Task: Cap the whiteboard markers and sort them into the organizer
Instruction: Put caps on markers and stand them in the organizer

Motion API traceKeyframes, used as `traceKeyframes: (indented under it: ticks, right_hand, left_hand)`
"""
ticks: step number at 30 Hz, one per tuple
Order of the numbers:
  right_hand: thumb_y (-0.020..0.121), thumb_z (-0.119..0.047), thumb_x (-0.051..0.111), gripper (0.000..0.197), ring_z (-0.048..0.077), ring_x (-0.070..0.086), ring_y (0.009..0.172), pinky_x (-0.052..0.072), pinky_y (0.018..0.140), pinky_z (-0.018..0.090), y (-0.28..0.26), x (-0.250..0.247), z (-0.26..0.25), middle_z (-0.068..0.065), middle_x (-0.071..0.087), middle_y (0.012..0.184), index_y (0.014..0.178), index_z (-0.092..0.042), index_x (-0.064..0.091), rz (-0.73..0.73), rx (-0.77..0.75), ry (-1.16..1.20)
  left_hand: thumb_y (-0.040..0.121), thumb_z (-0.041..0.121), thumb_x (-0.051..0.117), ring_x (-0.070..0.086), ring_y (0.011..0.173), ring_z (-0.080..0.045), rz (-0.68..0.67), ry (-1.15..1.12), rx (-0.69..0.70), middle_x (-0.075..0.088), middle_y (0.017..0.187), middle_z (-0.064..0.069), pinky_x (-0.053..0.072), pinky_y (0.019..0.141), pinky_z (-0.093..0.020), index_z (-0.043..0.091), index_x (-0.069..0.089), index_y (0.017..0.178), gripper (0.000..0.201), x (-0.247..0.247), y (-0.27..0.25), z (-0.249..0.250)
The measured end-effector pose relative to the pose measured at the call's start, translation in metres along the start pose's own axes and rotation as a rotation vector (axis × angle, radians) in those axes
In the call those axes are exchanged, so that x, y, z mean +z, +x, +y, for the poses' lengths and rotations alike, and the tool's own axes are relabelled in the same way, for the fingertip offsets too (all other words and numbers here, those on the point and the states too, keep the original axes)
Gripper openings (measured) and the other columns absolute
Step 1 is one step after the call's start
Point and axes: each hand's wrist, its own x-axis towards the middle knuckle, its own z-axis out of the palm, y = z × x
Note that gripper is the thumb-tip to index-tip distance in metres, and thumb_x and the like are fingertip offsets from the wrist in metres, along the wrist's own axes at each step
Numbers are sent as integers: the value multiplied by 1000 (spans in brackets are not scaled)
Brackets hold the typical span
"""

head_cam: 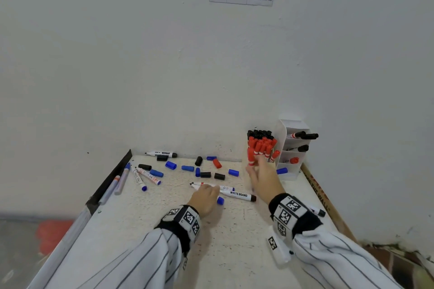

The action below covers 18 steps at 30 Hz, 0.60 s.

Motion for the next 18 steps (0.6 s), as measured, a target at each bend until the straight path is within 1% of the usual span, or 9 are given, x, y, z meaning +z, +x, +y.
traceKeyframes:
  ticks: [2, 3, 5, 7, 9, 11, 14, 16, 18]
  right_hand:
    - [93, -13, 50, 16, 4, 56, 65, 41, 58, 10, 18, -18, 9, -2, 55, 81, 107, -14, 43, 160, -23, 93]
    - [91, -9, 52, 23, 6, 57, 68, 42, 59, 10, 26, -26, 12, -4, 53, 83, 110, -14, 40, 223, -43, 127]
    - [89, -3, 53, 30, 9, 55, 68, 40, 60, 10, 43, -37, 16, -8, 49, 81, 114, -11, 39, 286, -65, 132]
    - [88, 2, 52, 26, 13, 54, 67, 43, 61, 16, 58, -42, 20, -6, 48, 78, 110, -9, 42, 316, -73, 109]
    - [88, 5, 49, 25, 17, 54, 68, 43, 60, 19, 69, -44, 24, -3, 48, 78, 106, -11, 44, 354, -58, 96]
    - [89, 5, 47, 25, 17, 54, 68, 39, 57, 14, 74, -44, 29, -5, 47, 76, 103, -15, 42, 320, -33, 74]
    - [93, -3, 46, 20, 10, 53, 67, 36, 55, 14, 77, -39, 36, -2, 52, 80, 101, -19, 37, 124, 28, 4]
    - [93, -8, 47, 11, 13, 51, 75, 40, 68, 20, 81, -39, 39, 7, 55, 94, 101, -15, 44, 107, 55, -50]
    - [89, -6, 54, 15, 15, 49, 86, 40, 82, 26, 86, -43, 40, 10, 55, 103, 104, -7, 55, 222, 40, -76]
  left_hand:
    - [101, 19, 28, 19, 140, -25, -124, 115, -5, 27, 151, -10, 26, 111, -42, 7, 34, 139, 40, 8, 5, -1]
    - [100, 23, 32, 19, 139, -26, -159, 210, 28, 26, 151, -9, 27, 110, -44, 9, 35, 139, 41, 11, 8, -1]
    - [97, 32, 39, 31, 132, -26, -119, 296, 73, 35, 144, -8, 33, 106, -42, 16, 43, 134, 41, 15, 13, -5]
    - [95, 38, 38, 37, 125, -26, -93, 337, 46, 38, 137, -6, 37, 102, -38, 22, 48, 130, 39, 13, 15, -7]
    - [95, 41, 35, 39, 123, -26, -185, 374, -5, 33, 139, -6, 38, 101, -39, 26, 44, 133, 41, 12, 17, -14]
    - [96, 42, 34, 42, 119, -26, -198, 394, -48, 35, 140, -4, 41, 96, -39, 26, 43, 133, 41, 11, 17, -18]
    - [97, 41, 31, 54, 107, -22, -113, 405, -113, 49, 124, -5, 46, 90, -34, 20, 47, 124, 38, 7, 18, -25]
    - [97, 41, 32, 56, 104, -18, -75, 403, -152, 54, 118, -4, 47, 91, -32, 18, 49, 122, 38, 3, 18, -27]
    - [96, 35, 38, 59, 103, -15, -38, 390, -195, 58, 115, -3, 49, 91, -29, 14, 51, 122, 36, 0, 22, -32]
